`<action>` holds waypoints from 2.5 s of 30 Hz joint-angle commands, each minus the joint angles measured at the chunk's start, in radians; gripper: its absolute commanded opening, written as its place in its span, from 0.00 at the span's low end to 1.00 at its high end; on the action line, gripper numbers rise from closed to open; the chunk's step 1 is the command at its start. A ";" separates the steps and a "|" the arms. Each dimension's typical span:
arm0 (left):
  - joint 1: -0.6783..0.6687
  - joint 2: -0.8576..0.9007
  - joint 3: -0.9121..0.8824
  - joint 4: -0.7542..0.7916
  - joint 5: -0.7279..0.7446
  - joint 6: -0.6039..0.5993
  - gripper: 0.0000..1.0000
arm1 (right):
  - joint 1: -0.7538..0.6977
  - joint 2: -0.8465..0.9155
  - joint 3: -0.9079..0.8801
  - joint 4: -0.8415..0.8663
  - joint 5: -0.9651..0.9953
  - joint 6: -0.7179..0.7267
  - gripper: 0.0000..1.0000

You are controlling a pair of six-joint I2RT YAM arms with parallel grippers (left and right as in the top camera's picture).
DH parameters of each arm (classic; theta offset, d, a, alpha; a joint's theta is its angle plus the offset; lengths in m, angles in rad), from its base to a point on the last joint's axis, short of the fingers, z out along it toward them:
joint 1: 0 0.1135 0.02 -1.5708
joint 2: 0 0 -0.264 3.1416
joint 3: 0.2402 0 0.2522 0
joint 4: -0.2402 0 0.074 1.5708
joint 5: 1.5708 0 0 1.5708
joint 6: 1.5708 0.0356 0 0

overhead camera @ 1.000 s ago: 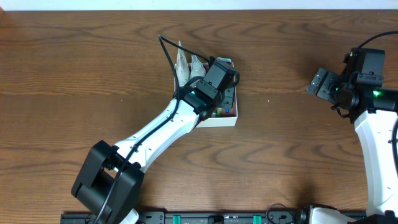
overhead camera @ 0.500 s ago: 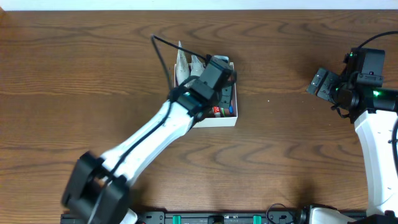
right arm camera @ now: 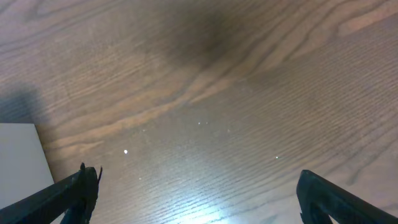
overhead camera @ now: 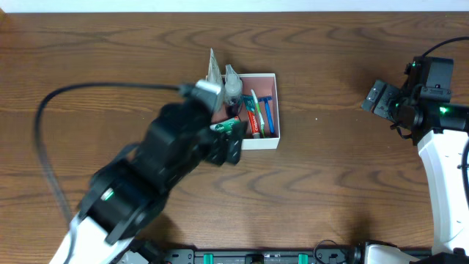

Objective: Pack container

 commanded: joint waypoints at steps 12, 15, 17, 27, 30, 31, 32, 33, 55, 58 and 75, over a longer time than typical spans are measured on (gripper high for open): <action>0.014 -0.216 -0.008 -0.440 -0.115 0.045 0.98 | -0.003 -0.002 0.006 -0.001 0.001 0.010 0.99; 0.099 -0.252 -0.060 -0.370 -0.113 0.040 0.98 | -0.003 -0.002 0.006 -0.001 0.001 0.010 0.99; 0.170 -0.284 -0.122 -0.278 -0.113 0.040 0.98 | -0.003 -0.002 0.006 -0.001 0.001 0.010 0.99; 0.472 -0.555 -0.639 0.431 -0.079 0.037 0.98 | -0.003 -0.002 0.006 -0.001 0.001 0.010 0.99; 0.507 -0.643 -0.796 0.626 -0.079 0.037 0.98 | -0.003 -0.002 0.006 -0.001 0.001 0.010 0.99; 0.518 -0.672 -0.841 0.678 -0.079 0.037 0.98 | -0.003 -0.002 0.006 -0.001 0.001 0.010 0.99; 0.532 -0.705 -0.891 0.730 -0.078 0.035 0.98 | -0.003 -0.002 0.006 -0.001 0.001 0.010 0.99; 0.544 -0.734 -0.932 0.766 -0.070 0.033 0.98 | -0.003 -0.002 0.006 -0.001 0.001 0.010 0.99; 0.692 -1.026 -1.265 0.685 -0.016 0.037 0.98 | -0.003 -0.002 0.006 -0.001 0.001 0.010 0.99; 0.693 -1.024 -1.265 0.685 -0.015 0.037 0.98 | -0.003 -0.002 0.006 -0.001 0.001 0.010 0.99; 0.693 -1.022 -1.265 0.685 -0.015 0.037 0.98 | -0.003 -0.002 0.006 -0.001 0.001 0.010 0.99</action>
